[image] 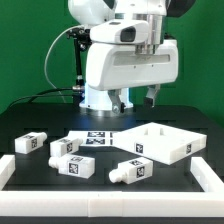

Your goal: Assemble one leg

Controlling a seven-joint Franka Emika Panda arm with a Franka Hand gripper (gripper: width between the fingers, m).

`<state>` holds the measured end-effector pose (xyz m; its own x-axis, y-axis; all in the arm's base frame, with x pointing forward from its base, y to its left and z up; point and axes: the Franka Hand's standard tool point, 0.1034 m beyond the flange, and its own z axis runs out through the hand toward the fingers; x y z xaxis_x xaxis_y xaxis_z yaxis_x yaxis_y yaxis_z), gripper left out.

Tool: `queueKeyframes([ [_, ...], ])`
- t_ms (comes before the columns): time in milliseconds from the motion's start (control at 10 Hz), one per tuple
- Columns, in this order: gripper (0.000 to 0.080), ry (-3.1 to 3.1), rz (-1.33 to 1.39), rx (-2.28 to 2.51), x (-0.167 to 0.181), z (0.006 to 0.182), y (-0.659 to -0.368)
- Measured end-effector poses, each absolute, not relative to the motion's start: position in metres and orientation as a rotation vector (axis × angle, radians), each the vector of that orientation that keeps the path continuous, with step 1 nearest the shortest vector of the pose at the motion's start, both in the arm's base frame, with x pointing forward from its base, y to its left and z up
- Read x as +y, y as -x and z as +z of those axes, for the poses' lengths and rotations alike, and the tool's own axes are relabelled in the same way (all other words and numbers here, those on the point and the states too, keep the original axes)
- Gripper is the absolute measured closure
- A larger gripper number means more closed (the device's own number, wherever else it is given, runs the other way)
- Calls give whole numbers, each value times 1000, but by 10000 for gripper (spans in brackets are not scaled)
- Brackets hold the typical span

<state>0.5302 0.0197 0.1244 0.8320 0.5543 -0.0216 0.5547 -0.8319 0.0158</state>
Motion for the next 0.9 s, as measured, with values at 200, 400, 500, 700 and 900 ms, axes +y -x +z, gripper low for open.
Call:
queueKeyframes([
  [200,150,-3117,-26,490,23,114,-534],
  [400,150,-3164,-8,296,20,114,-536],
  [500,150,-3177,-11,198,24,113,-536],
  [700,150,-3192,-19,26,25,112,-535],
  [900,150,-3192,-5,-431,28,79,-546],
])
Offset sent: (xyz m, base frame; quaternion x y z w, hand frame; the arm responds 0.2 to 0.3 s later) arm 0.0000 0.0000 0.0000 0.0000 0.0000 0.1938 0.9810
